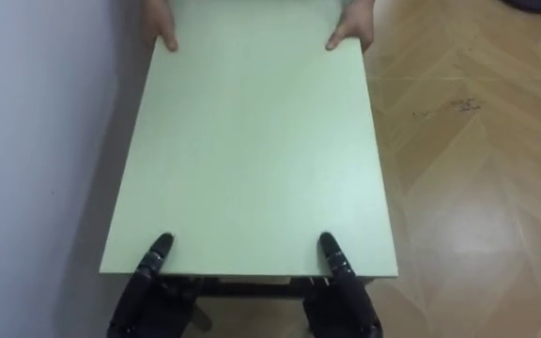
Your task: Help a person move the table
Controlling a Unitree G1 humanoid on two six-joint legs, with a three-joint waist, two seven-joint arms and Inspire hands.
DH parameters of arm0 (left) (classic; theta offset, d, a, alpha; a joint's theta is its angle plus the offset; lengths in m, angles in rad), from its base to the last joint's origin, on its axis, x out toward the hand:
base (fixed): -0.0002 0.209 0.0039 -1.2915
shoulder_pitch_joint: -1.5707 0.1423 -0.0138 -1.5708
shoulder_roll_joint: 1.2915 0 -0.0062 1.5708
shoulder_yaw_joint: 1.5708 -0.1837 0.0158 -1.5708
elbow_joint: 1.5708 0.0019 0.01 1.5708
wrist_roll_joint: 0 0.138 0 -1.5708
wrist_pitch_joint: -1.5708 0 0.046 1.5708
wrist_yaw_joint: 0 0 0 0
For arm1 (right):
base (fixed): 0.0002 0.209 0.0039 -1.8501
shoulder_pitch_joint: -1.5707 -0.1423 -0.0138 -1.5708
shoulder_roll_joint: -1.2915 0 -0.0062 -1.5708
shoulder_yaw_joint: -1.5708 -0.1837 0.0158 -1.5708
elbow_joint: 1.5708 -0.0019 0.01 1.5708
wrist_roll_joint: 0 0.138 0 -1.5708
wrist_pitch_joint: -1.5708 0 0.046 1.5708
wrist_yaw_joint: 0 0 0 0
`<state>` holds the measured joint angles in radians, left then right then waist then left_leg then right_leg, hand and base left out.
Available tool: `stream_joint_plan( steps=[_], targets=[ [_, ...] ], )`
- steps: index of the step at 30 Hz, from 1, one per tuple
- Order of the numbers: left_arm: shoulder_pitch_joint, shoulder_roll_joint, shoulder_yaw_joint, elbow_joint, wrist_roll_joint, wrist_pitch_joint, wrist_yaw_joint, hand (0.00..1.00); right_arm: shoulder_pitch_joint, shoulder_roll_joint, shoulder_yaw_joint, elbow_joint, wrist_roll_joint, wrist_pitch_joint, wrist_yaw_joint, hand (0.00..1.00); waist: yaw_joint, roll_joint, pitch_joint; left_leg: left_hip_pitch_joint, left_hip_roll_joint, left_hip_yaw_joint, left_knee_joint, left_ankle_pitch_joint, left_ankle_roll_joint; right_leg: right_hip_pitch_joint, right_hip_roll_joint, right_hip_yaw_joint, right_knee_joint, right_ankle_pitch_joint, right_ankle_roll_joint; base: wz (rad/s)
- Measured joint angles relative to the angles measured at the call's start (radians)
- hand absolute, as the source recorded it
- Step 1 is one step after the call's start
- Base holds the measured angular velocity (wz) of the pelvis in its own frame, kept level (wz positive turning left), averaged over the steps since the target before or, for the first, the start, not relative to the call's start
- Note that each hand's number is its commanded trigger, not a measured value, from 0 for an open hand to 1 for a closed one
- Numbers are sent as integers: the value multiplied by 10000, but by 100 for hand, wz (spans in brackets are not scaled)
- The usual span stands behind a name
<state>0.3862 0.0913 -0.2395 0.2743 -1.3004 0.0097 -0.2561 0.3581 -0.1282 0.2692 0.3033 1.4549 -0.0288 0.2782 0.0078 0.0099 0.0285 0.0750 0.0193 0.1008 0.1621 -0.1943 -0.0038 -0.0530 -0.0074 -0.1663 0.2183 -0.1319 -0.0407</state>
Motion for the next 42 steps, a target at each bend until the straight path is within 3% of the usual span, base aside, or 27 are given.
stream_joint_plan(
  steps=[2, 5, 7, 8, 9, 10, 11, 12, 17, 23, 25, 27, 32, 34, 38, 42],
  targets=[
    [-174, -2, 16, 391, 55, 84, -257, 100, 0, 12, -97, 125, -16, 79, 24, 100, 31, 22, -71, 75, -1, 70, -2, 0, 0, 72, -3, 1, 0, 0, 0, 0],
    [-341, -20, 30, 674, 78, 160, -370, 100, -64, 64, -188, 326, -100, 88, 105, 100, 130, 48, -88, 186, -7, 113, -11, 0, 0, 144, -2, -11, -2, 0, 0, -6],
    [-453, -44, 68, 892, 81, 216, -402, 78, -121, 78, -194, 481, -108, 95, 135, 100, 205, 73, -100, 276, -5, 112, -10, 0, 0, 236, 0, -18, -4, 0, 0, -4],
    [-461, -49, 75, 925, 81, 232, -402, 55, -122, 78, -196, 491, -109, 95, 135, 71, 205, 84, -95, 304, -3, 113, -11, 0, 0, 266, 0, -19, -5, 0, 0, 3],
    [-498, -50, 91, 1007, 81, 261, -415, 32, -123, 79, -195, 517, -108, 96, 135, 55, 217, 86, -94, 335, 4, 117, -14, 0, 0, 285, 13, -18, -5, 0, 0, 0],
    [-537, -50, 95, 1103, 81, 264, -448, 16, -157, 85, -195, 557, -108, 97, 135, 40, 261, 89, -92, 355, 10, 117, -23, 0, 0, 293, 50, -38, -9, 0, 0, -5],
    [-548, -49, 100, 1166, 92, 261, -498, 0, -180, 85, -195, 581, -108, 97, 135, 6, 270, 91, -91, 364, 10, 117, -26, 0, 0, 302, 80, -47, -20, 0, 0, -5],
    [-623, -29, 131, 1340, 337, 246, -644, 0, -250, 86, -195, 689, -109, 97, 187, 0, 266, 98, -90, 382, 10, 117, -28, 0, 0, 343, 81, -87, -67, 0, 0, 0],
    [-889, 320, 93, 1962, 2337, -172, -814, 0, -315, -69, -186, 854, -964, 77, 729, 0, 259, 195, -141, 414, 33, 117, -83, 0, 0, 398, 81, -118, -170, 0, 0, 0],
    [-1132, 372, 156, 2871, 3569, -505, -730, 0, -469, -273, -249, 855, -1724, 72, 1399, 0, 257, 197, -144, 397, 9, 120, -121, -5, 7, 372, 98, -123, -171, 7, -18, 0],
    [-1023, 376, 148, 3341, 3727, -460, -632, 0, -482, -298, -277, 865, -1687, 75, 1618, 0, 260, 184, -136, 337, 10, 123, -125, -132, 35, 306, 170, -11, -212, -24, -85, -2],
    [-1007, 418, 152, 3692, 3766, -417, -578, 0, -456, -364, -287, 886, -1693, 84, 1728, 0, 255, 225, -182, 223, 113, 123, -126, -336, 112, 168, 291, -42, -155, -12, -97, 11],
    [-844, 479, 183, 4218, 3952, -424, -336, 0, -450, -357, -283, 1510, -1734, 90, 1962, 0, 280, 157, -255, 153, 90, 123, -52, -362, 133, 113, 277, -14, -131, 81, -117, 1],
    [-888, 479, 258, 4576, 4276, -466, -312, 0, -461, -366, -292, 2032, -1777, 91, 1998, 0, 278, 138, -321, 119, 90, 122, -4, -362, 133, 99, 266, -16, -115, 92, -125, 0],
    [-1072, 460, 594, 5265, 4816, -518, -305, 0, -456, -351, -549, 2648, -2250, 91, 2098, 0, 258, 128, -351, 130, 104, 118, 43, -360, 134, 105, 270, -29, -125, 102, -139, 0],
    [-1108, 453, 908, 5838, 4882, -532, -289, 0, -650, -327, -1012, 4086, -3234, 91, 2238, 0, 255, 70, -317, 198, 116, 209, 34, -359, 134, 162, 268, -59, -142, 100, -134, -5]
  ],
)
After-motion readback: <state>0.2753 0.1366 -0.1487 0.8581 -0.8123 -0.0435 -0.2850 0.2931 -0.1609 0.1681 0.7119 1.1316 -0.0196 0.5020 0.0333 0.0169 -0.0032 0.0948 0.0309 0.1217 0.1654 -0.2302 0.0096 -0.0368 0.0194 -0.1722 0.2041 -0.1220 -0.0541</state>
